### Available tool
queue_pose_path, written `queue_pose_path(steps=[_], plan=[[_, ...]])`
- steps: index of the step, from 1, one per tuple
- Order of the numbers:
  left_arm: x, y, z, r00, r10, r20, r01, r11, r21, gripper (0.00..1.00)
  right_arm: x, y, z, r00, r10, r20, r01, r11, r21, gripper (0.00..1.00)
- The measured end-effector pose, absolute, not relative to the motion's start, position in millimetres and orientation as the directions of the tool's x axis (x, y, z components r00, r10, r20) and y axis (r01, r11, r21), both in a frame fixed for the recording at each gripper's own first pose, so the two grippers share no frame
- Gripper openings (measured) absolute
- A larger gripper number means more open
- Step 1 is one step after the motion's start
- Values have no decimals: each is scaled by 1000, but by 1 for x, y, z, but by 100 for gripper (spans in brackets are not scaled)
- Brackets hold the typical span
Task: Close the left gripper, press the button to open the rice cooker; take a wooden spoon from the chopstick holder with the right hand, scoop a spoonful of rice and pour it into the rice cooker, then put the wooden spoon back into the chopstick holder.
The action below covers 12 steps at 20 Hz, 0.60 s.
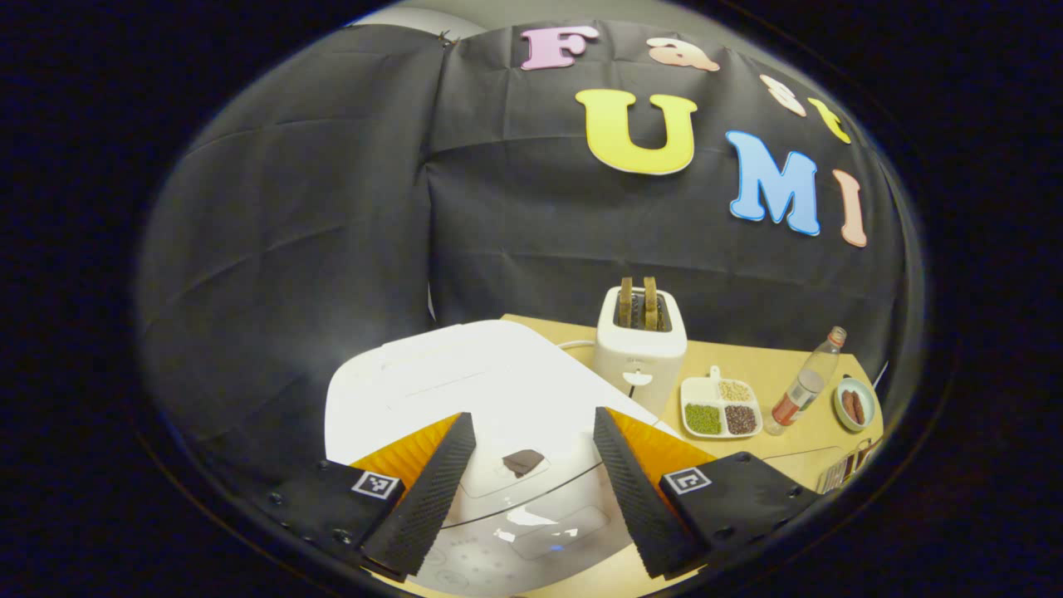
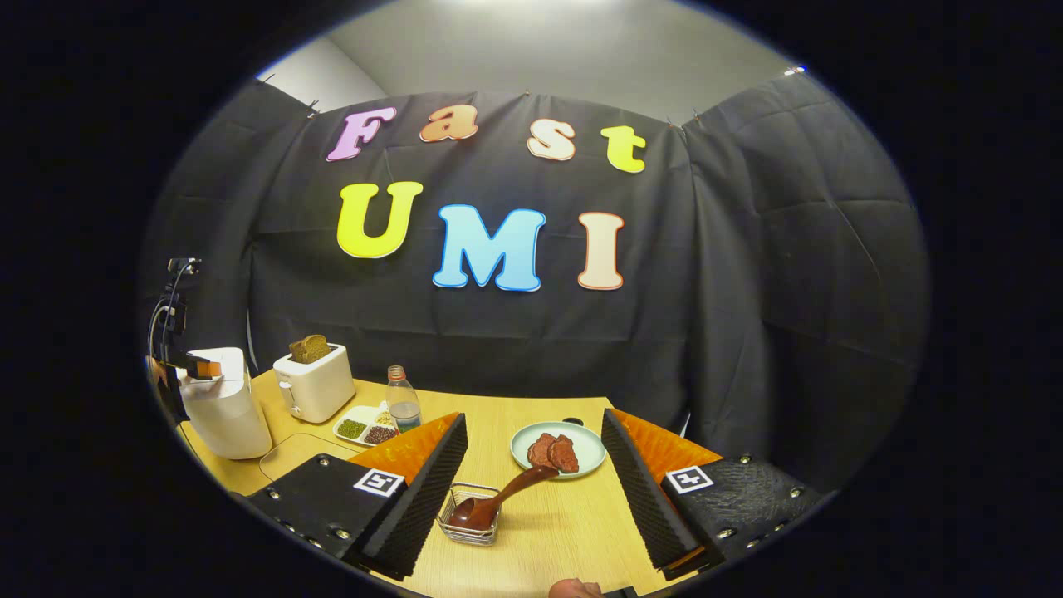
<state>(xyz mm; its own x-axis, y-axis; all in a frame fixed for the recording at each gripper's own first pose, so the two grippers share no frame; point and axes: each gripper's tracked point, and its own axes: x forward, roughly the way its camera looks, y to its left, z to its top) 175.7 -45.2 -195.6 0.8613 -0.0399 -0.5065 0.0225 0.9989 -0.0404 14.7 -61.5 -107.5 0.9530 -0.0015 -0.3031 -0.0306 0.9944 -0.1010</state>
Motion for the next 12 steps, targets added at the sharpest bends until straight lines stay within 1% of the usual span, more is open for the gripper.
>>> queue_pose_path(steps=[3, 6, 8, 12], plan=[[161, -54, -147, 920, -83, -384, 68, 996, -53, 99, 20, -33, -92, 958, 44, -283, -57, 998, -39, 99], [133, -62, -101, 948, -127, -291, 100, 989, -107, 99, 22, -7, -77, 962, 80, -261, -78, 997, 16, 99], [115, -63, -78, 959, -153, -238, 127, 985, -119, 99, 25, 6, -66, 967, 94, -237, -95, 995, 6, 99], [80, -67, -28, 970, -200, -140, 188, 978, -93, 98, 20, 19, -50, 980, 81, -184, -87, 996, -24, 99]])
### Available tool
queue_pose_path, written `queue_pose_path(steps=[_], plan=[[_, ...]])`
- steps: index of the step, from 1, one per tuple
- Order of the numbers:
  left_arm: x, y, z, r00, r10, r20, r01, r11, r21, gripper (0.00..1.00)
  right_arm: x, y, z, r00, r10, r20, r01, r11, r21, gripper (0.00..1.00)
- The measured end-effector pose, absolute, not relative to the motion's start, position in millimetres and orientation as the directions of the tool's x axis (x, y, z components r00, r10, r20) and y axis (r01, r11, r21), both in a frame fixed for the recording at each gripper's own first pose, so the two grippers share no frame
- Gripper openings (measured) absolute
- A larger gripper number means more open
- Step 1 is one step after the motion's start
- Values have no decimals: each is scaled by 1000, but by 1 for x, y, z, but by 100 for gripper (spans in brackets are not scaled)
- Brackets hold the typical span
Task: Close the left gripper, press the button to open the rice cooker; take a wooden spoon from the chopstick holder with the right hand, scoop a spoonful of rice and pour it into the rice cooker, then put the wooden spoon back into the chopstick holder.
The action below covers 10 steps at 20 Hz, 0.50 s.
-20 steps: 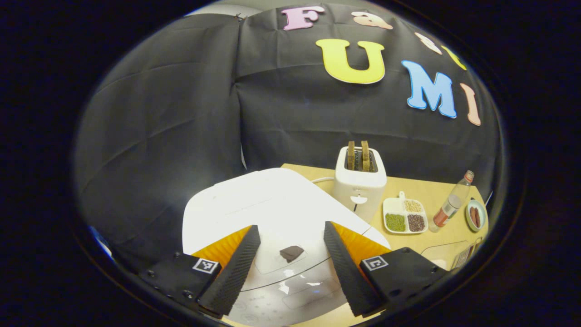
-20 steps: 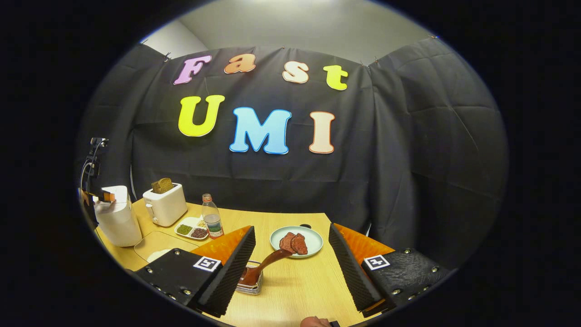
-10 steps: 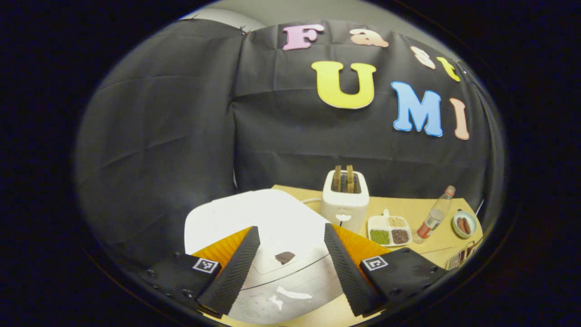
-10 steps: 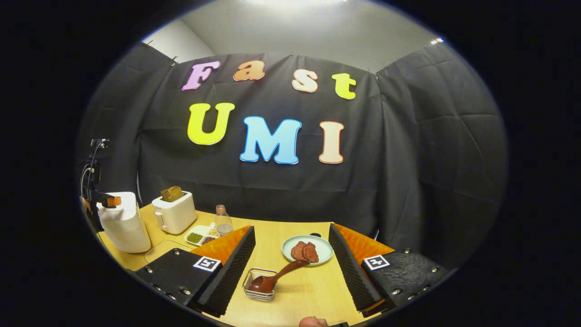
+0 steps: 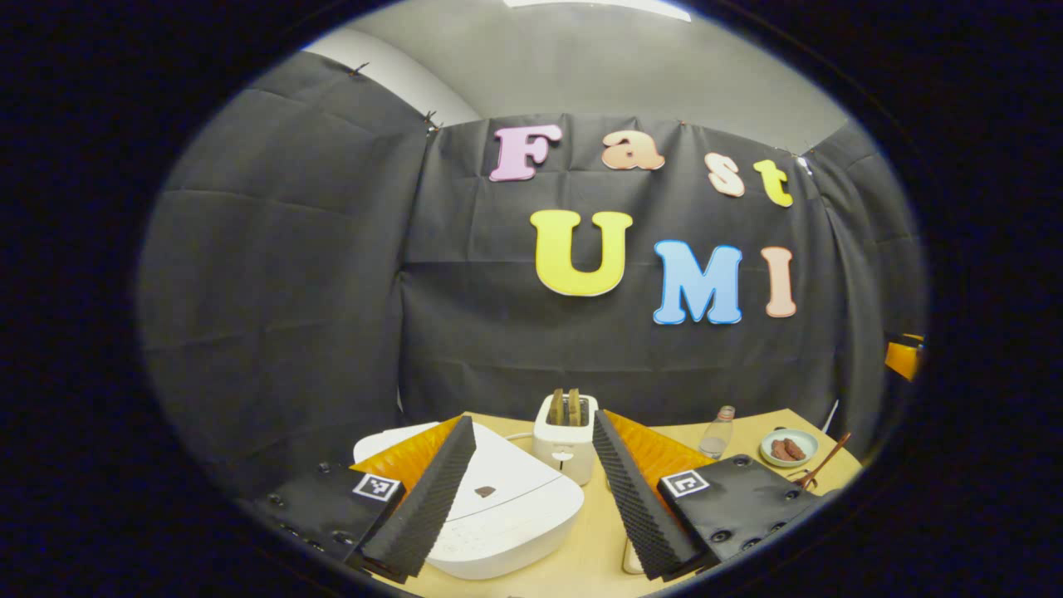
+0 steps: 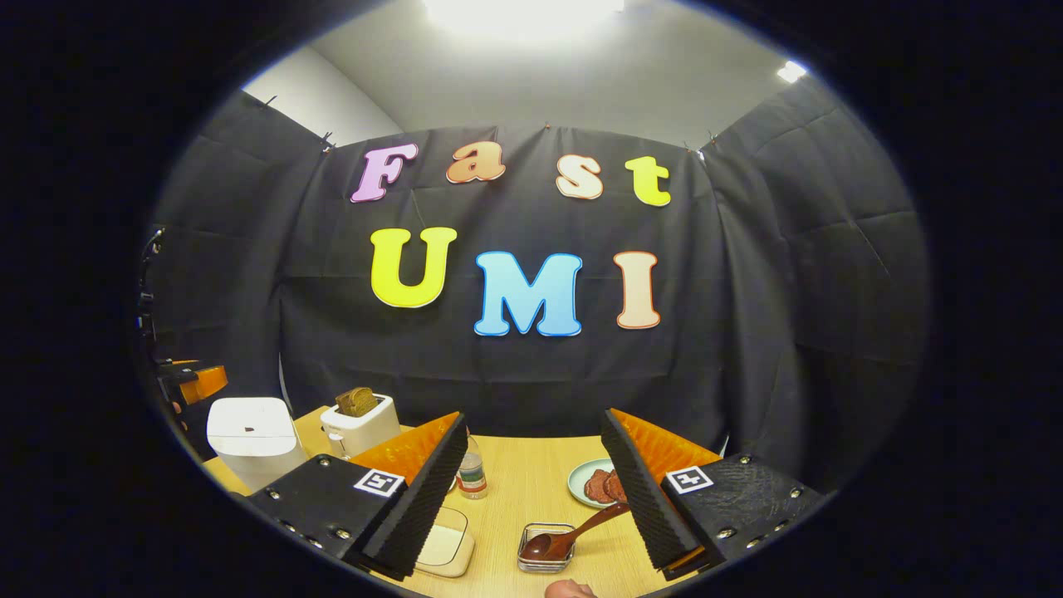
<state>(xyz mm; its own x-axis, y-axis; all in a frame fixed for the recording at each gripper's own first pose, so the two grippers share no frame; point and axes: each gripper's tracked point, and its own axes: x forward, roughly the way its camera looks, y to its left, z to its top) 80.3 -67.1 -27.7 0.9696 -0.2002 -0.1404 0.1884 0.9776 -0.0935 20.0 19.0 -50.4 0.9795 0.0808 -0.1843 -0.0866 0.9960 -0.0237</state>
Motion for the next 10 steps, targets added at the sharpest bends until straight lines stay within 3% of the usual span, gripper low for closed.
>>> queue_pose_path(steps=[3, 10], plan=[[51, -65, -4, 973, -224, -52, 221, 973, -65, 98, 12, 31, -45, 985, 92, -145, -97, 995, -27, 99], [2, -56, 3, 971, -239, 23, 240, 970, -43, 98, -11, 48, -57, 984, 111, -141, -114, 993, -13, 99]])
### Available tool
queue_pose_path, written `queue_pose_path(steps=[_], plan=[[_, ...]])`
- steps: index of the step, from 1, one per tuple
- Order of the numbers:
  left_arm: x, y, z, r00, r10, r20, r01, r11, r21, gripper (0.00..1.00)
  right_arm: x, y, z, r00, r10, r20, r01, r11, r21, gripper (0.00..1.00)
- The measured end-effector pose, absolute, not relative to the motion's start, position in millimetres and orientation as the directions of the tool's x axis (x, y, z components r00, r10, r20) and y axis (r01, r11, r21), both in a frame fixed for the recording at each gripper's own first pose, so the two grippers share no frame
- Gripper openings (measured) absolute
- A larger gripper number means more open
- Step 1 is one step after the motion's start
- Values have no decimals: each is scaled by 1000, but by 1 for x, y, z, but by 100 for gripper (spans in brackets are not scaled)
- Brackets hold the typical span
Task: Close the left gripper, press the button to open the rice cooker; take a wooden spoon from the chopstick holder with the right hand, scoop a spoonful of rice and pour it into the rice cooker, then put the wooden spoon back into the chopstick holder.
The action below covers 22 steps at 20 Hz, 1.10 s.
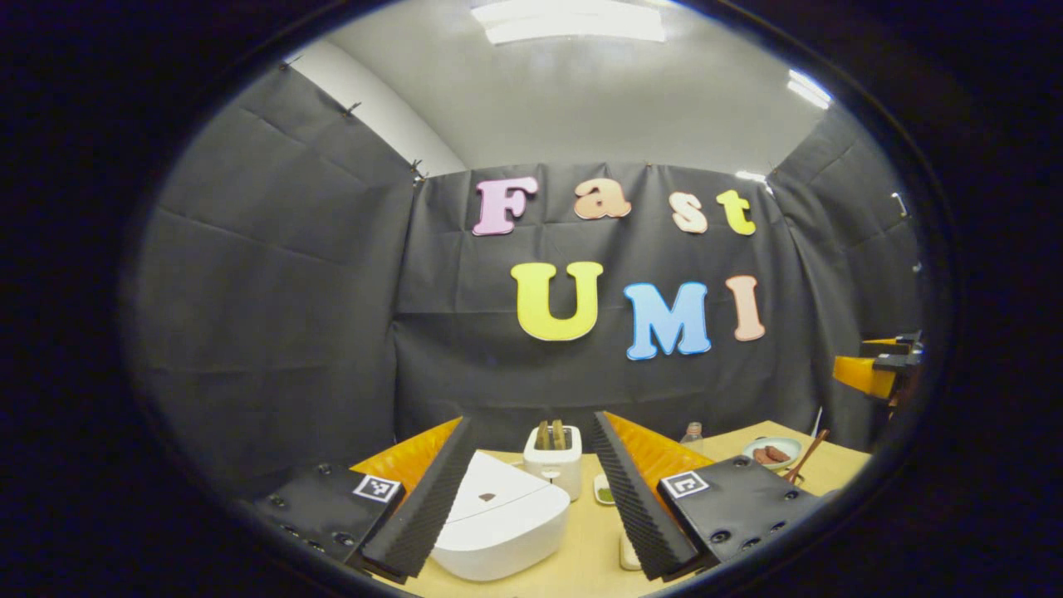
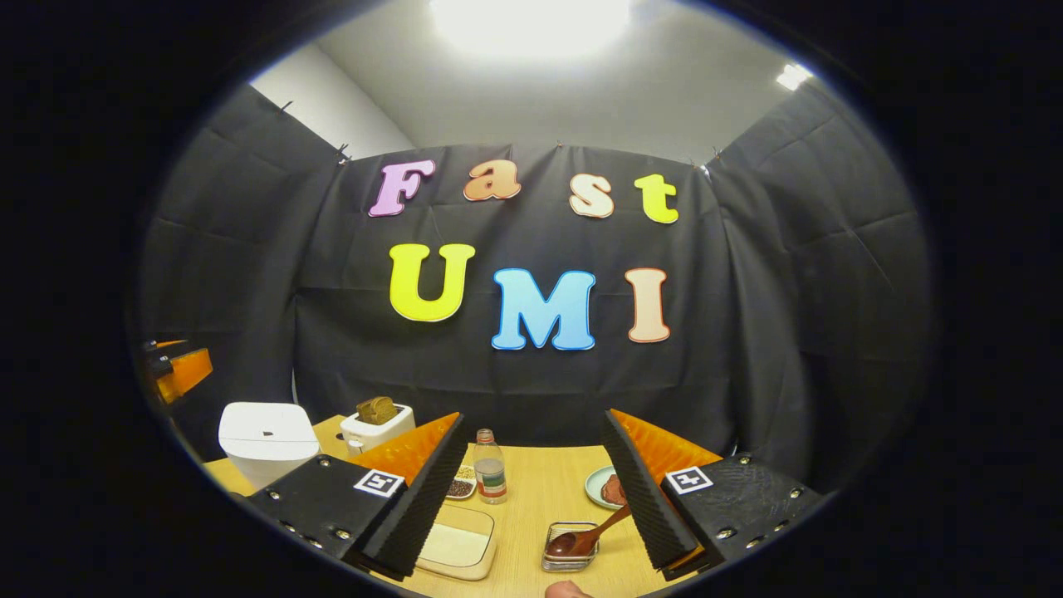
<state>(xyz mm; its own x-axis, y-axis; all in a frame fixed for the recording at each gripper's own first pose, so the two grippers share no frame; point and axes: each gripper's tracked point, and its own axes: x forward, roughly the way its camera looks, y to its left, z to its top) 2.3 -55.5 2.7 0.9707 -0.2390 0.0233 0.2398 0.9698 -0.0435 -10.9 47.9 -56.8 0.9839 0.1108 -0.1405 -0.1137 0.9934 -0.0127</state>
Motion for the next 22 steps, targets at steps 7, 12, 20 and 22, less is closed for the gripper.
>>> queue_pose_path(steps=[7, 12, 20, 22], plan=[[-6, -66, 16, 965, -254, 59, 256, 966, -32, 98, -17, 61, -53, 982, 139, -124, -141, 990, 0, 99], [-11, -67, 34, 964, -249, 89, 253, 966, -45, 98, -22, 67, -58, 982, 150, -117, -147, 989, 35, 98], [-22, -64, 30, 963, -257, 85, 261, 964, -44, 98, -24, 66, -42, 985, 155, -75, -152, 988, 40, 99], [-22, -63, 30, 962, -260, 88, 265, 963, -54, 99, -25, 67, -38, 986, 151, -67, -149, 988, 34, 99]])
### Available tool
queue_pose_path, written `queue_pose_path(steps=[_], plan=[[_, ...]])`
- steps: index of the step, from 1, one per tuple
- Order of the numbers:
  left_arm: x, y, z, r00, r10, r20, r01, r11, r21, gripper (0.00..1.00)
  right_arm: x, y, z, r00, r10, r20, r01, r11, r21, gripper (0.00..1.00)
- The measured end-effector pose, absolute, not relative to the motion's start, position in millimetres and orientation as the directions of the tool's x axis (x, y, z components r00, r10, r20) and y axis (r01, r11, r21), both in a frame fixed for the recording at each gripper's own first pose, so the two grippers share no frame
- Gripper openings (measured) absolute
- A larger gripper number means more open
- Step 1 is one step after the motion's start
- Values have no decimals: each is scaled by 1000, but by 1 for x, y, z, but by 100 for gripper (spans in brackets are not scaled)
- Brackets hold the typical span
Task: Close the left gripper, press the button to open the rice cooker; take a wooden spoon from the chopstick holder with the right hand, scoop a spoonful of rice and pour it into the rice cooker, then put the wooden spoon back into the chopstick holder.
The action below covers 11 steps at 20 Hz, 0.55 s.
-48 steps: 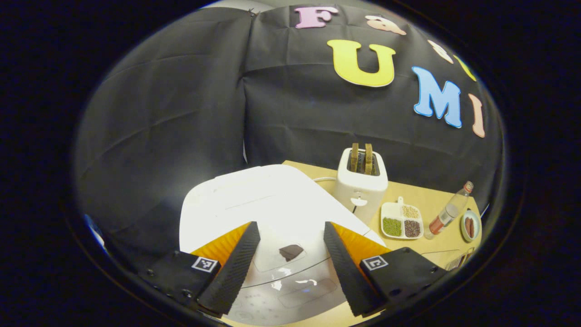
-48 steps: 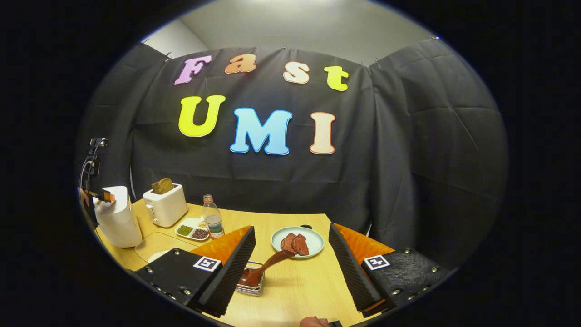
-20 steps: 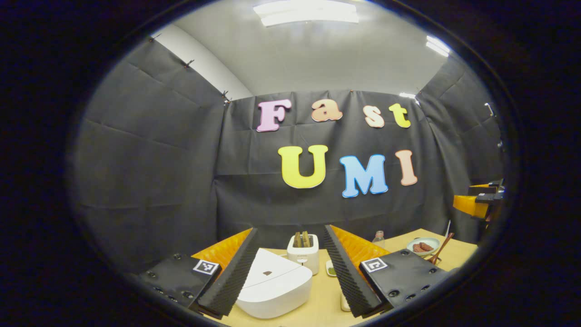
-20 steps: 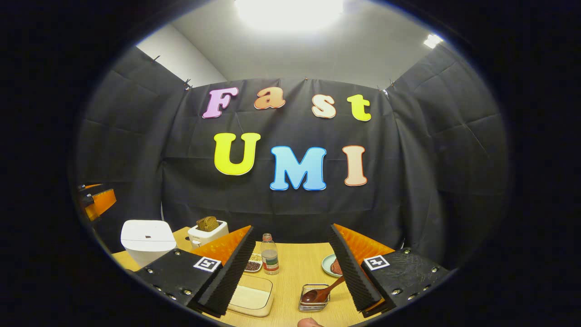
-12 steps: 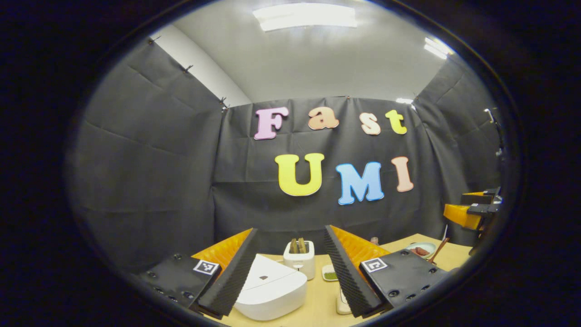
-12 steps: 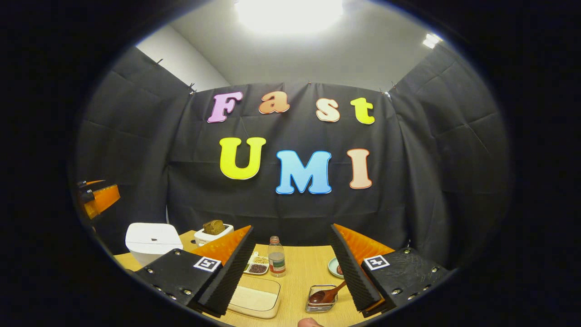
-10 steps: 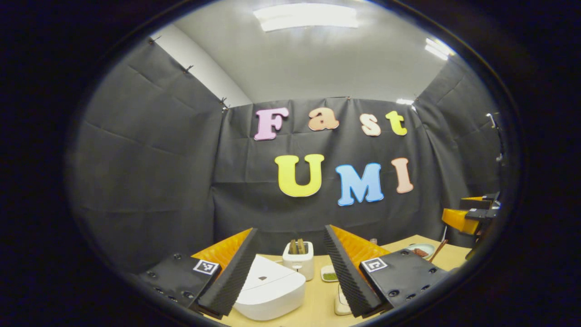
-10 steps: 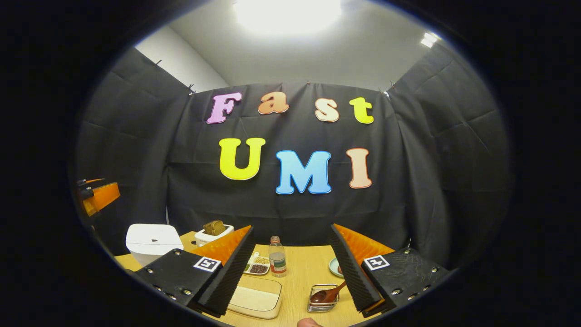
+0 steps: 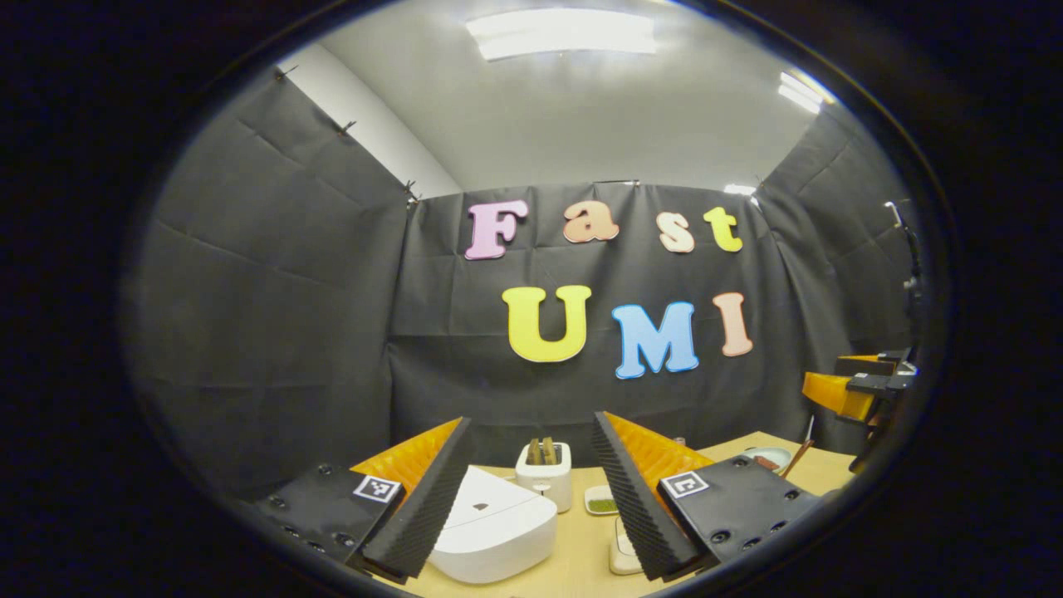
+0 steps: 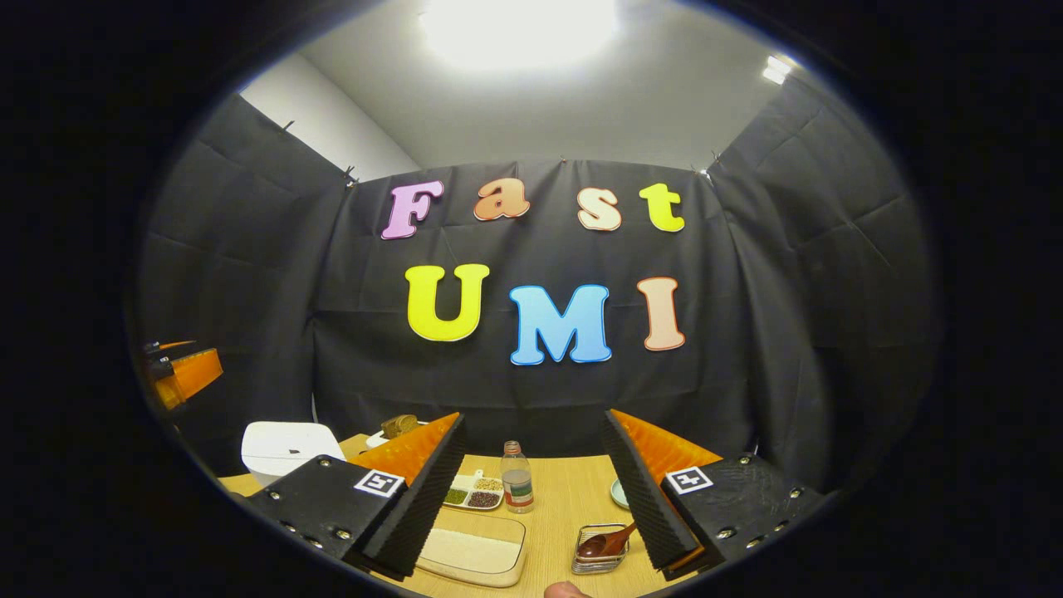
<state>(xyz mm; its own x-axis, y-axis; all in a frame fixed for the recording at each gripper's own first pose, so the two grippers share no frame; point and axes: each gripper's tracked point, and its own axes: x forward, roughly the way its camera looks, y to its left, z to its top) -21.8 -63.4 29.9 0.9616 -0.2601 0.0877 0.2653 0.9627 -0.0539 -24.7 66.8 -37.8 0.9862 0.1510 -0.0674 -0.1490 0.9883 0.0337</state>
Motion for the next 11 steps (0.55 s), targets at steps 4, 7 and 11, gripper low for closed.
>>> queue_pose_path(steps=[4, 7, 11], plan=[[-19, -57, 28, 960, -263, 92, 270, 961, -64, 98, -27, 71, -29, 988, 146, -45, -145, 989, 14, 99], [-14, -53, 26, 959, -267, 93, 274, 959, -77, 98, -29, 74, -25, 989, 142, -33, -142, 990, 2, 99], [-9, -49, 27, 957, -275, 97, 283, 956, -82, 99, -29, 78, -23, 991, 133, -30, -133, 991, -7, 99]])
